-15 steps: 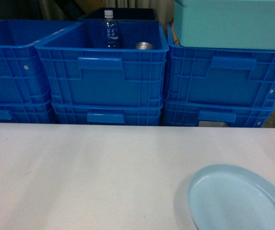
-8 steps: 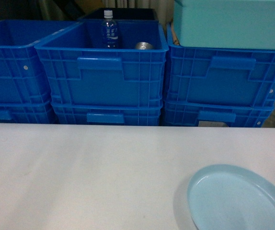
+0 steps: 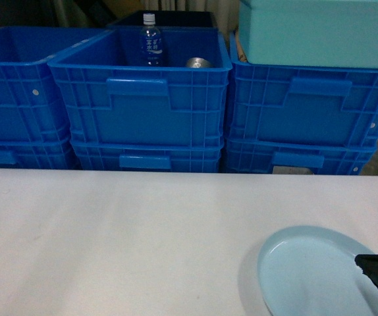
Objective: Place blue tray on left shelf second layer neatly
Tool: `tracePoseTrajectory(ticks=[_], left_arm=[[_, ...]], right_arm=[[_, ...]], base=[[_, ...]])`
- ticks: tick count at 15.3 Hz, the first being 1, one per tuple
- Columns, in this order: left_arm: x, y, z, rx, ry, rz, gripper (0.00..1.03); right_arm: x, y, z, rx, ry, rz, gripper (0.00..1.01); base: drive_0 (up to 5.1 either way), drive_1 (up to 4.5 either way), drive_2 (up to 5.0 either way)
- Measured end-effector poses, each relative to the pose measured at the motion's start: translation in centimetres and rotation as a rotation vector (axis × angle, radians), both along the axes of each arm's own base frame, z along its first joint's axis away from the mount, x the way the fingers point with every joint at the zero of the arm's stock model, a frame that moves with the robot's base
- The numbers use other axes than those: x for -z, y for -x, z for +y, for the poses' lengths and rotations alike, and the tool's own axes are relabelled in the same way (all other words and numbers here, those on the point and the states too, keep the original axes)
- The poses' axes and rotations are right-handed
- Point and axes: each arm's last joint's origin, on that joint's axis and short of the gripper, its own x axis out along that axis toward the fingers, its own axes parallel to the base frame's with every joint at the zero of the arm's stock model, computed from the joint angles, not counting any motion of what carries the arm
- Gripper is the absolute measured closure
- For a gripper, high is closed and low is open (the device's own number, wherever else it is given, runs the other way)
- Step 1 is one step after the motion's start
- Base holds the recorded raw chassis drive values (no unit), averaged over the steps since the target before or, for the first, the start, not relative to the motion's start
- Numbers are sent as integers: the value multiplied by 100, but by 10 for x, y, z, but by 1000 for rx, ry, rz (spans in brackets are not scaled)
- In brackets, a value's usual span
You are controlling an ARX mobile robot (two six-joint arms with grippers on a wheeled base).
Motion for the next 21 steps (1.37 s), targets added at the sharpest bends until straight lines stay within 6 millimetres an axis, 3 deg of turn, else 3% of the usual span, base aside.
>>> tracePoseTrajectory(ticks=[6,10,11,12,13,19,21], left_arm=[[0,0,0,0,0,0,5],[0,0,0,0,0,0,5],[0,0,0,0,0,0,5],[0,0,0,0,0,0,5],[0,0,0,0,0,0,5],[0,0,0,0,0,0,5],[0,0,0,0,0,0,5]], right_arm=[[3,-1,1,12,4,9,6],[15,4,-8,66,23,30,52],[17,13,-18,73,22,42,74],[17,41,-38,81,18,53,99],[15,61,-48,73,16,73,99],[-122,17,-36,-125,93,-222,99],[-148,16,-34,-139,136,-277,99]], base=[[0,0,0],[0,0,0],[0,0,0],[0,0,0],[0,0,0],[0,0,0],[0,0,0]])
